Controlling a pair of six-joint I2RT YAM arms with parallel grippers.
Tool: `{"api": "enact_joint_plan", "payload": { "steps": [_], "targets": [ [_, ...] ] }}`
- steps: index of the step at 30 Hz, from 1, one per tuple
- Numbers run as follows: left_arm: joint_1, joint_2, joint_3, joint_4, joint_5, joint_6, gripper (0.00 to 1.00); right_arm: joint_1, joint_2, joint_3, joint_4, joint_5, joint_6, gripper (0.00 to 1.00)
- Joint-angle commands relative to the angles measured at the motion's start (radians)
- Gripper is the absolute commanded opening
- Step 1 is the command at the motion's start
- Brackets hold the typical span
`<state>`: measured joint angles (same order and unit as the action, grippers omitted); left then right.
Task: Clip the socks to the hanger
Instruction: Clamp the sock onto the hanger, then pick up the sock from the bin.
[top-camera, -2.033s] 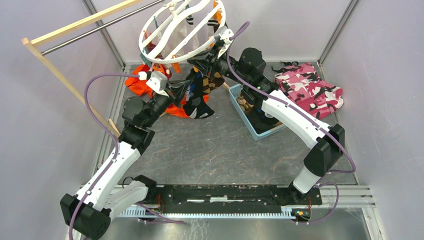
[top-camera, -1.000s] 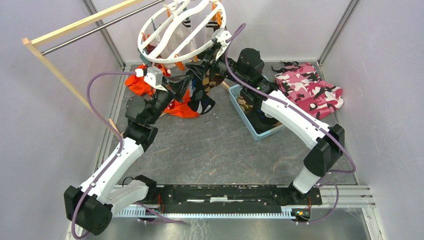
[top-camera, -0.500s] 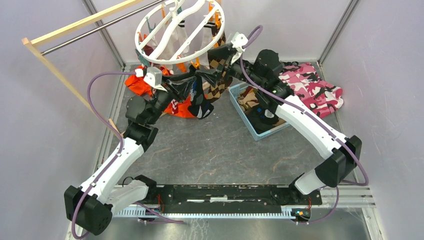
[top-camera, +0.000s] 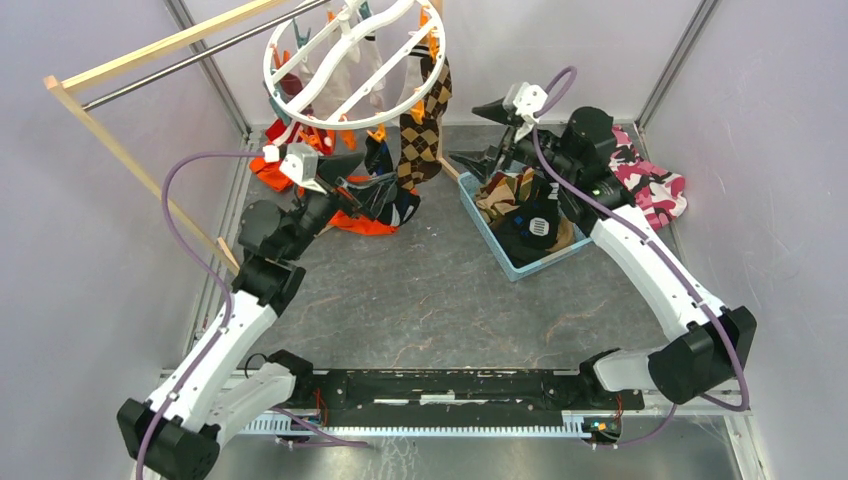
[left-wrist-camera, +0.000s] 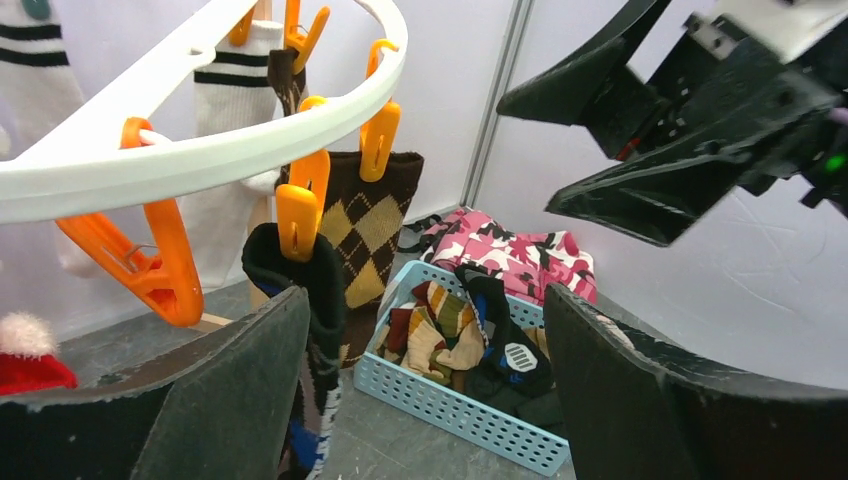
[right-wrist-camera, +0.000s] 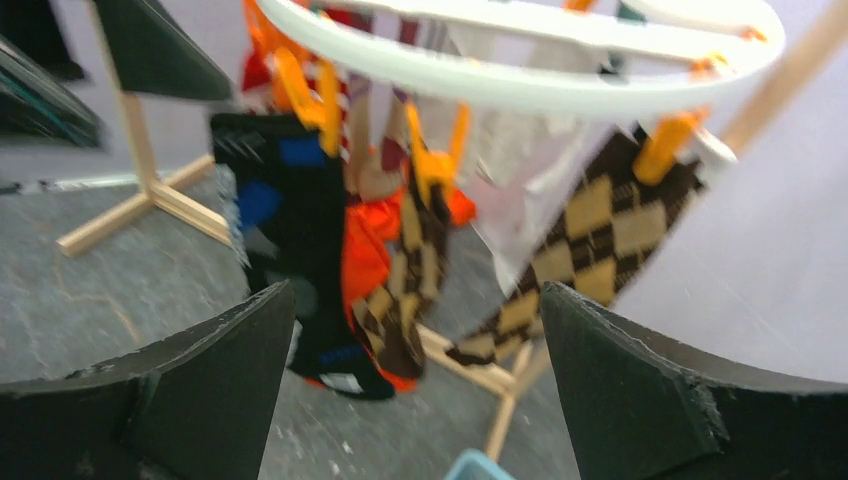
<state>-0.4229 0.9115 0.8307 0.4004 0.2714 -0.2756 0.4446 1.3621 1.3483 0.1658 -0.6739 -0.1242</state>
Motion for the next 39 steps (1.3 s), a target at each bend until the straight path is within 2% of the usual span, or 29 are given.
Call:
{"api": "enact_joint_plan", "payload": {
  "steps": [1,8,11,15,25,32,35,39],
  "targets": [
    [0.004,-0.088,0.010,-0.139,0.013,0.055,0.93,-0.077,-0.049,-0.072,-0.046,-0.002,-0.080,0.98],
    [0.003,-0.162,0.026,-0.370,-0.021,0.119,0.96,-0.230,-0.012,-0.163,-0.131,0.128,0.028,0.98],
    [0.004,-0.194,0.027,-0.431,-0.041,0.120,0.96,-0.260,0.009,-0.173,-0.206,0.214,0.023,0.98],
    [0.004,-0.222,0.024,-0.470,-0.057,0.118,0.97,-0.272,0.025,-0.168,-0.277,0.251,0.032,0.95],
    [0.003,-0.236,0.017,-0.500,-0.090,0.107,0.99,-0.272,0.031,-0.276,-0.327,0.631,0.399,0.86],
    [0.003,-0.240,0.017,-0.504,-0.100,0.104,0.99,-0.272,0.119,-0.277,-0.333,0.594,0.505,0.79],
    [0.004,-0.248,0.012,-0.503,-0.102,0.097,0.99,-0.272,0.152,-0.265,-0.326,0.551,0.545,0.73],
    [0.004,-0.274,0.005,-0.498,-0.114,0.079,0.99,-0.273,0.167,-0.256,-0.347,0.567,0.585,0.69]
  ]
}}
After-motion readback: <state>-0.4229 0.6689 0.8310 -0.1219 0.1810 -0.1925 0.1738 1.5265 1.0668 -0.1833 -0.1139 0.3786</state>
